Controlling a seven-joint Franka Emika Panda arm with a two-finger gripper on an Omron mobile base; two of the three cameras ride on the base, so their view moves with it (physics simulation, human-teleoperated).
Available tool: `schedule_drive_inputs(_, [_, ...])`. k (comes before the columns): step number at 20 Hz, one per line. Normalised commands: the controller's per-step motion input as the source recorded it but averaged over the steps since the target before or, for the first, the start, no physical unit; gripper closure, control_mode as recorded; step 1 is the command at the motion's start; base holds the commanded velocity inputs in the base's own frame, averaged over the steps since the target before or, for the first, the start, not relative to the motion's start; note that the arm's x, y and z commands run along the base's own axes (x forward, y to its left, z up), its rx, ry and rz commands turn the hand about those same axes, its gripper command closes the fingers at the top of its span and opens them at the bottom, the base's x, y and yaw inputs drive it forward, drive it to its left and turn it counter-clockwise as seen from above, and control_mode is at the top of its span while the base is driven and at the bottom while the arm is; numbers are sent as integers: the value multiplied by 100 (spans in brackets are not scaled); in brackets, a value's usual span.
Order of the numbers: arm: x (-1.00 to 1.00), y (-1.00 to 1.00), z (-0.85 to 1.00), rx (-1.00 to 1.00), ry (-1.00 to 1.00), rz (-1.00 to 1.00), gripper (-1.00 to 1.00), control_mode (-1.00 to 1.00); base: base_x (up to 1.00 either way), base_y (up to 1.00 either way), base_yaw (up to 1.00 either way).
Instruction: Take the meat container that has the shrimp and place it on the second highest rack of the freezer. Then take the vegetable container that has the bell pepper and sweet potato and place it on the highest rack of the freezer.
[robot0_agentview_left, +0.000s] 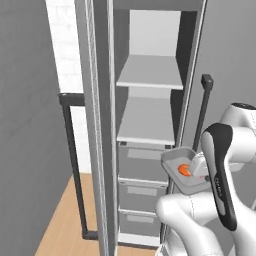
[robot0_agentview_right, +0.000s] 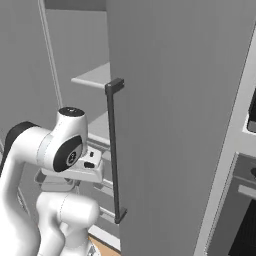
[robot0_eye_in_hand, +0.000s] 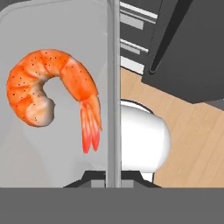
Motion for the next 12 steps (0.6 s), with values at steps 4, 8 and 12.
schedule_drive_inputs(4, [0,0,0,0,0,0,100,100,18,24,-27])
schedule_drive_inputs(8, [0,0,0,0,0,0,100,100,15,32,-29])
schedule_drive_inputs(12, [0,0,0,0,0,0,100,100,19,54,-27])
